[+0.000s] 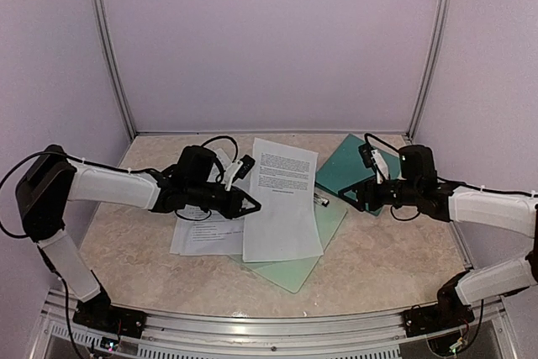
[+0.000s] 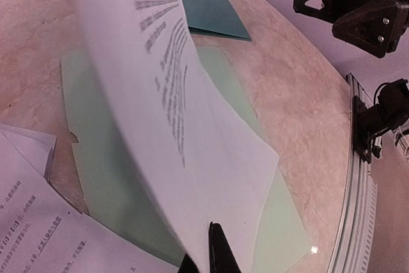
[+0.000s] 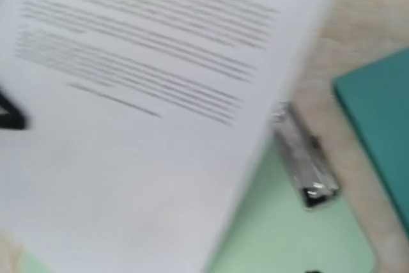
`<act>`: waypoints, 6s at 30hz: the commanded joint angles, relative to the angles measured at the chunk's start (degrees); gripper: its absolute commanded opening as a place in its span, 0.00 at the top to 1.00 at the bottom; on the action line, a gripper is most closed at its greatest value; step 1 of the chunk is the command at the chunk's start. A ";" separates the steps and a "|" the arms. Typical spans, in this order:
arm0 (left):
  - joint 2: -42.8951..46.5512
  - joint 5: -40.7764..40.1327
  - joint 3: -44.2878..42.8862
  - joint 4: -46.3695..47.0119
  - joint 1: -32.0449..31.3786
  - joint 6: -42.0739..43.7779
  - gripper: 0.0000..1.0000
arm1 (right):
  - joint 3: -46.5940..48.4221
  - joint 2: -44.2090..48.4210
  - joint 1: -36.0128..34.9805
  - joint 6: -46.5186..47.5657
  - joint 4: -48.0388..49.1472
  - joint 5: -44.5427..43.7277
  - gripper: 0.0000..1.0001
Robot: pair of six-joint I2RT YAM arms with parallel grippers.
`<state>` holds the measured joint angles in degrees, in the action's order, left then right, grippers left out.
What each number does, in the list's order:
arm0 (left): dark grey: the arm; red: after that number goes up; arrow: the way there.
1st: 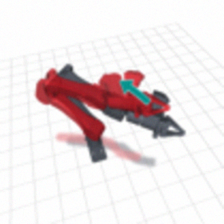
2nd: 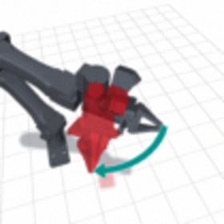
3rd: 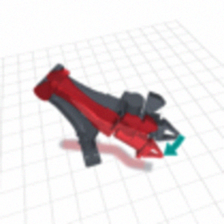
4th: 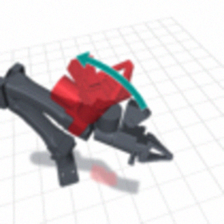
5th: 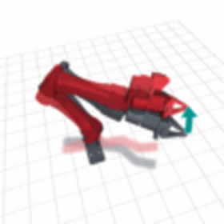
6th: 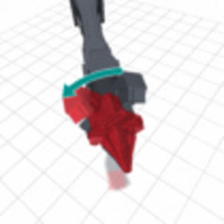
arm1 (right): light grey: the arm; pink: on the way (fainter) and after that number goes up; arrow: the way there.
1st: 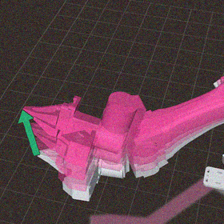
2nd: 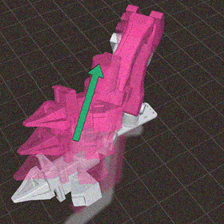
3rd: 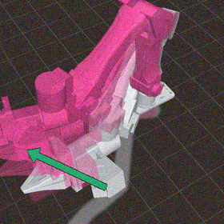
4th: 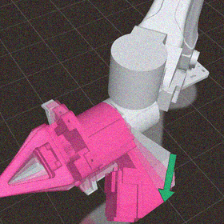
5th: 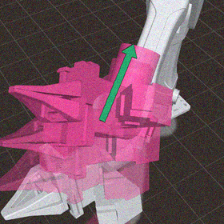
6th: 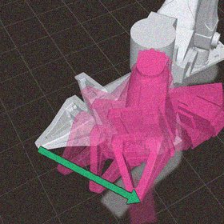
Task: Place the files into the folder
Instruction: Pass from the right arm to the left, then move the folder to the center of the board, then open the spring clip on the folder at the center of the board.
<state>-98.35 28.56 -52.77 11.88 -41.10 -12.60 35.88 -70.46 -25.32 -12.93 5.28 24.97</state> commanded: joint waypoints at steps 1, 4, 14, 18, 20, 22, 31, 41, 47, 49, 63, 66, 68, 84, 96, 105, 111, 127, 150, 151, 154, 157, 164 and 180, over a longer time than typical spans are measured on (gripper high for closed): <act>5.67 -4.98 -2.35 -18.61 -1.65 2.18 1.00 | 3.54 -0.96 0.28 1.05 -6.20 -7.65 0.36; 7.33 -7.54 -5.32 -29.00 -2.48 2.98 1.00 | 6.56 -3.30 -0.59 3.01 -10.88 -12.11 0.36; 3.23 -6.31 -14.01 -48.93 -5.21 3.24 1.00 | 14.83 -14.24 -3.57 9.00 -15.27 -17.02 0.37; 4.23 -4.41 -15.34 -54.02 -4.77 3.77 1.00 | 18.17 -19.24 -3.71 11.77 -13.99 -16.73 0.38; 4.37 -3.47 -15.68 -55.68 -4.34 4.71 1.00 | 20.37 -22.39 -3.77 13.62 -14.11 -15.61 0.38; 4.10 -2.35 -15.95 -56.80 -3.60 5.69 1.00 | 23.10 -25.63 -4.22 15.52 -15.26 -14.43 0.39; -0.63 1.97 -18.74 -59.42 -0.55 8.87 1.00 | 31.32 -35.97 -6.57 19.15 -19.59 -16.34 0.42; -3.34 3.38 -19.28 -57.51 -0.03 10.90 1.00 | 33.95 -41.02 -6.65 19.96 -20.11 -14.97 0.46; -5.96 3.73 -20.04 -57.57 0.35 11.84 1.00 | 35.12 -42.58 -6.66 20.05 -20.09 -15.87 0.47; -6.32 3.91 -20.17 -57.57 0.56 11.98 1.00 | 35.76 -43.18 -6.59 20.20 -20.32 -16.16 0.47; -6.91 4.80 -20.12 -57.63 1.38 12.17 1.00 | 38.44 -47.48 -6.59 23.14 -20.06 -17.90 0.52; -7.50 6.08 -20.47 -57.67 1.96 11.67 1.00 | 38.35 -47.84 -6.58 23.68 -19.59 -18.03 0.57; -8.20 6.81 -20.81 -57.88 2.31 11.40 1.00 | 38.17 -48.00 -6.59 23.86 -19.50 -18.03 0.61; -10.19 6.52 -22.19 -59.84 3.04 11.50 1.00 | 34.08 -45.76 -6.67 22.56 -19.04 -17.62 0.94; -9.91 6.11 -21.83 -60.15 3.05 11.55 1.00 | 29.76 -40.65 -8.08 22.18 -19.64 -16.21 0.98; -7.43 4.81 -21.93 -62.15 1.73 11.81 1.00 | 19.25 -35.03 -10.96 21.77 -19.83 -17.23 1.00; -7.03 5.72 -21.60 -62.16 0.94 12.15 1.00 | 17.59 -29.88 -12.53 18.97 -20.14 -19.11 1.00; -8.24 6.80 -21.32 -61.80 0.19 12.42 1.00 | 24.24 -30.74 -11.58 20.56 -24.20 -21.53 0.28; -10.06 7.48 -21.32 -61.46 0.56 12.42 1.00 | 26.54 -38.17 -7.38 23.21 -24.03 -12.85 0.71; -10.16 7.81 -21.26 -61.40 0.66 12.42 1.00 | 26.32 -38.03 -7.37 23.13 -23.90 -13.15 0.73; -10.37 8.46 -21.22 -61.19 0.76 12.42 1.00 | 25.89 -37.85 -7.22 22.83 -23.76 -13.57 0.79; -10.55 8.47 -21.40 -61.35 0.76 12.42 1.00 | 25.63 -37.61 -7.11 22.44 -23.63 -13.42 0.87; -10.73 8.90 -21.57 -61.09 0.76 12.42 1.00 | 25.23 -37.74 -6.91 21.80 -23.77 -12.76 0.99; -14.08 14.76 -23.63 -60.04 1.20 12.42 1.00 | 25.74 -38.94 -5.92 17.47 -23.35 -4.74 1.00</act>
<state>-110.67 40.77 -73.87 -49.21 -40.21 -0.97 61.93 -107.07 -31.70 6.81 -16.01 17.28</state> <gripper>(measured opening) 0.003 0.169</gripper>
